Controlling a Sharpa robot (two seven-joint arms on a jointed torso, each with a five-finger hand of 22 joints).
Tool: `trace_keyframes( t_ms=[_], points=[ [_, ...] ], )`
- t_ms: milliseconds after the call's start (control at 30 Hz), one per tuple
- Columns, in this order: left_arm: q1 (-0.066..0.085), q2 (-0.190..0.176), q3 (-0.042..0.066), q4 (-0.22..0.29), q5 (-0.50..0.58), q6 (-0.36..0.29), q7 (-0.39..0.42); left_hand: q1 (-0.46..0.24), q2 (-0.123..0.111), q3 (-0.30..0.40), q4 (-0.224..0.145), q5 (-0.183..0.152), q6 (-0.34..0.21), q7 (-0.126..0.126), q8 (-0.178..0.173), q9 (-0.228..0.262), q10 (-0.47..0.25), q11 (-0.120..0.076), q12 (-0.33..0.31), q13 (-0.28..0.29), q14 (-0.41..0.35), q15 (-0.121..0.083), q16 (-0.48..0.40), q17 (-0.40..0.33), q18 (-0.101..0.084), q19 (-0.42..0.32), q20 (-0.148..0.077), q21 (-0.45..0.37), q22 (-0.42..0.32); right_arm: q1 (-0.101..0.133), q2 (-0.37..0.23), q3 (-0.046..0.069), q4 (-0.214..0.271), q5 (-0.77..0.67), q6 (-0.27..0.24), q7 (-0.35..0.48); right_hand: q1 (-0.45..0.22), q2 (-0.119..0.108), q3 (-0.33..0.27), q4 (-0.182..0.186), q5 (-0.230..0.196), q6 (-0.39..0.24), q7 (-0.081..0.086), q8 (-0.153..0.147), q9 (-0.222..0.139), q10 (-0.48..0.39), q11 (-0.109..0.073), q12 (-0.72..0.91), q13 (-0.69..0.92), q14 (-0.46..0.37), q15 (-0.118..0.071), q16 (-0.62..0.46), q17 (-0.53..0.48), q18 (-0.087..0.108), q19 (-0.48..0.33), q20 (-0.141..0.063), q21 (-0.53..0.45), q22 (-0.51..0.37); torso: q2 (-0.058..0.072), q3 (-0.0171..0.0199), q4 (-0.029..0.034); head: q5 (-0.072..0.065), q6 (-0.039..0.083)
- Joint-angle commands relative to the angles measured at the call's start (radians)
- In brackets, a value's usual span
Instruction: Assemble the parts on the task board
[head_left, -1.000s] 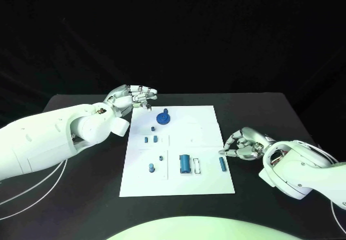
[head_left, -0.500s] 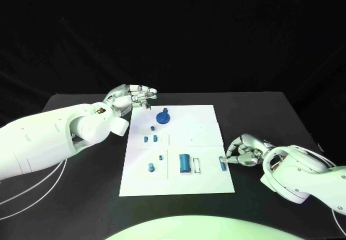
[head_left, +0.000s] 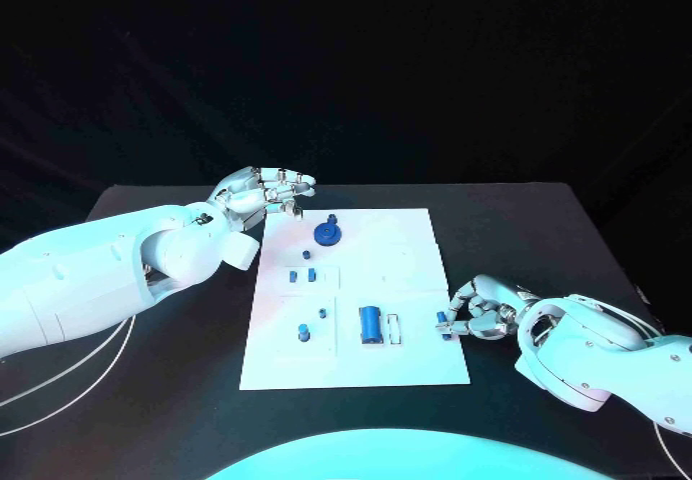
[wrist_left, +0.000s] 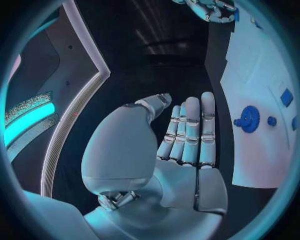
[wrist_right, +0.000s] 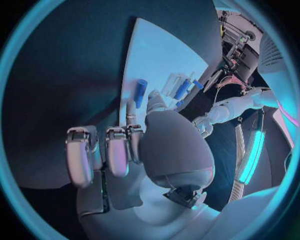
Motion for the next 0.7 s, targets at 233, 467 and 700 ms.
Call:
trace_keyframes(
  t_ms=[233,467,700],
  points=[
    [0.0,-0.001,0.001,0.003,0.002,0.017,0.0,0.004,0.004,-0.001,0.001,0.003,-0.01,0.002,0.004,-0.001,-0.006,0.002,0.004,-0.001,-0.007,0.004,-0.005,-0.001,0.014,0.004,0.001,-0.006,-0.001,-0.014,0.025,-0.002,-0.021,-0.076,0.102,-0.037,0.008,-0.007,0.004,0.001,-0.007,0.014,-0.002,0.009,0.008,0.035,-0.003,-0.004,0.175,0.083,0.001,-0.002,0.156,0.001,0.091,0.002,0.001,0.254,0.0,0.0,-0.0001,0.003,-0.002],
    [0.0,-0.002,0.001,0.004,0.002,0.018,0.0,0.005,0.005,0.0,0.001,0.003,-0.01,0.002,0.004,-0.001,-0.006,0.002,0.004,-0.001,-0.007,0.003,-0.005,-0.001,0.015,0.004,0.001,-0.006,-0.001,-0.027,0.048,-0.003,-0.032,-0.135,0.124,-0.066,0.074,-0.013,0.043,-0.002,-0.067,0.015,-0.007,0.008,0.024,0.034,-0.007,-0.006,0.175,0.083,-0.004,-0.003,0.156,0.0,0.092,-0.004,0.004,0.255,0.0,0.0006,-0.0001,0.003,-0.004],
    [0.0,-0.002,0.001,0.004,0.002,0.019,0.0,0.005,0.005,0.0,0.001,0.003,-0.01,0.002,0.004,-0.001,-0.006,0.002,0.004,-0.001,-0.007,0.003,-0.005,-0.001,0.015,0.004,0.001,-0.006,-0.001,-0.031,0.065,-0.003,-0.035,-0.166,0.11,-0.085,0.139,-0.007,0.109,-0.01,-0.065,0.02,-0.013,0.0,0.03,0.035,-0.013,-0.007,0.175,0.083,-0.009,-0.004,0.155,0.0,0.091,-0.008,0.003,0.254,0.0,0.0,0.0007,0.0,-0.003]
  ],
)
